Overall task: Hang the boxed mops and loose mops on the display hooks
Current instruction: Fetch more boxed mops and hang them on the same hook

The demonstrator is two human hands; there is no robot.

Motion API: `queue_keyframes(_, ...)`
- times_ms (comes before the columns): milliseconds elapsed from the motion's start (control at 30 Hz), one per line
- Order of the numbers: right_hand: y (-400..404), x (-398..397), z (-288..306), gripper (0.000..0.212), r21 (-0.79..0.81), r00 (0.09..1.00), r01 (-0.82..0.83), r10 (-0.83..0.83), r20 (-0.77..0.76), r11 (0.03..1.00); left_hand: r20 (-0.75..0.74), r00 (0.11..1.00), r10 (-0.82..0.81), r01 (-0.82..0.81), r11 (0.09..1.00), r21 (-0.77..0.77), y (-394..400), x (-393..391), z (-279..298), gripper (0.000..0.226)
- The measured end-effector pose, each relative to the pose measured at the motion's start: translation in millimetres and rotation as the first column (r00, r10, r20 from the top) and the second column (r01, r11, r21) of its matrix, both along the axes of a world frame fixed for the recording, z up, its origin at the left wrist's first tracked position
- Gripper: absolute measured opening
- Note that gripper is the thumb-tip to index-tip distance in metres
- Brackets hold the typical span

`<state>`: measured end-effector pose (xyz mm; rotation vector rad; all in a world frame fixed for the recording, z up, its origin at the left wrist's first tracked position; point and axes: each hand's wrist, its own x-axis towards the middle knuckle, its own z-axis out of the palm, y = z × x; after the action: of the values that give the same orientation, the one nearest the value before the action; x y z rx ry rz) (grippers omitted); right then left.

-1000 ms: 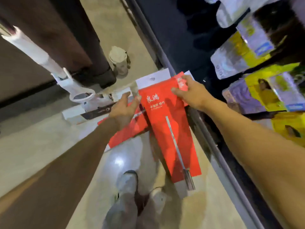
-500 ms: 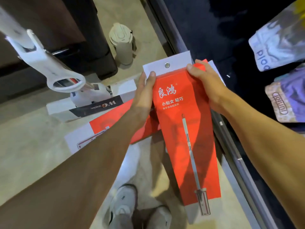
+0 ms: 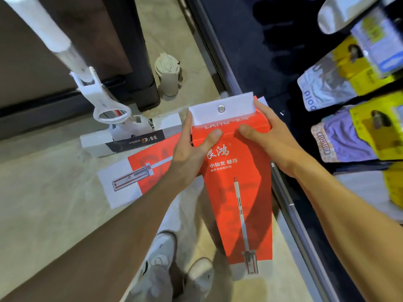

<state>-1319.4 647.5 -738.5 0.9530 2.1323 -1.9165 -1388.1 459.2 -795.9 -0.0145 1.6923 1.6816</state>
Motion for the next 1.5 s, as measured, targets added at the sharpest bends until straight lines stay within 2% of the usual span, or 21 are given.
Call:
queue_keyframes(133,-15.3,34.3,43.0,0.096,0.015,1.0,0.004,-0.003,-0.022,1.0,-0.031,0.997,-0.065,0.065,0.998,-0.007,-15.7,23.6,38.4,0.104)
queue_keyframes(200,-22.2,57.2,61.2,0.103,0.025,1.0,-0.008,0.008,-0.027,1.0,-0.046,0.993,-0.112,0.111,0.993,-0.035,-24.3,38.8,61.0,0.115)
queue_keyframes(300,-35.1,93.0,84.9,0.112,0.05,0.998,-0.037,0.039,-0.039,0.998,-0.071,0.986,-0.149,0.148,0.989,-0.016,-40.4,67.4,86.0,0.114)
queue_keyframes(433,-53.9,148.2,106.6,0.109,0.085,0.992,-0.056,0.065,-0.109,0.995,-0.144,0.969,-0.203,0.204,0.979,-0.006,-62.9,116.3,111.2,0.128)
queue_keyframes(667,-73.9,250.9,152.6,0.129,0.092,0.973,-0.019,0.04,-0.229,0.996,-0.293,0.94,-0.176,0.171,0.984,-0.044,-76.4,213.5,175.7,0.131)
queue_keyframes(833,-82.6,306.9,224.8,0.132,0.079,0.951,0.004,0.021,-0.309,0.997,-0.407,0.89,-0.204,0.192,0.979,-0.072,-85.4,259.8,262.2,0.124)
queue_keyframes(933,-95.7,326.8,282.8,0.125,0.094,0.935,-0.01,0.042,-0.353,0.996,-0.442,0.876,-0.193,0.178,0.981,-0.077,-102.3,279.2,329.5,0.122)
queue_keyframes(1167,-146.7,341.2,437.1,0.119,0.104,0.87,-0.076,0.117,-0.479,0.992,-0.537,0.841,-0.067,0.048,0.998,-0.049,-163.1,311.8,494.7,0.12)
queue_keyframes(1267,-181.9,333.8,503.7,0.127,0.178,0.837,-0.153,0.223,-0.5,0.972,-0.584,0.812,0.007,-0.031,0.999,-0.03,-208.0,319.8,555.0,0.121)
queue_keyframes(1400,-247.7,323.1,580.1,0.118,0.254,0.773,-0.253,0.353,-0.527,0.933,-0.638,0.76,0.122,-0.16,0.987,-0.002,-283.9,333.5,622.5,0.115)
queue_keyframes(1500,-309.3,314.7,624.3,0.127,0.294,0.718,-0.323,0.436,-0.544,0.899,-0.657,0.708,0.26,-0.299,0.953,0.055,-348.1,350.5,662.1,0.12)
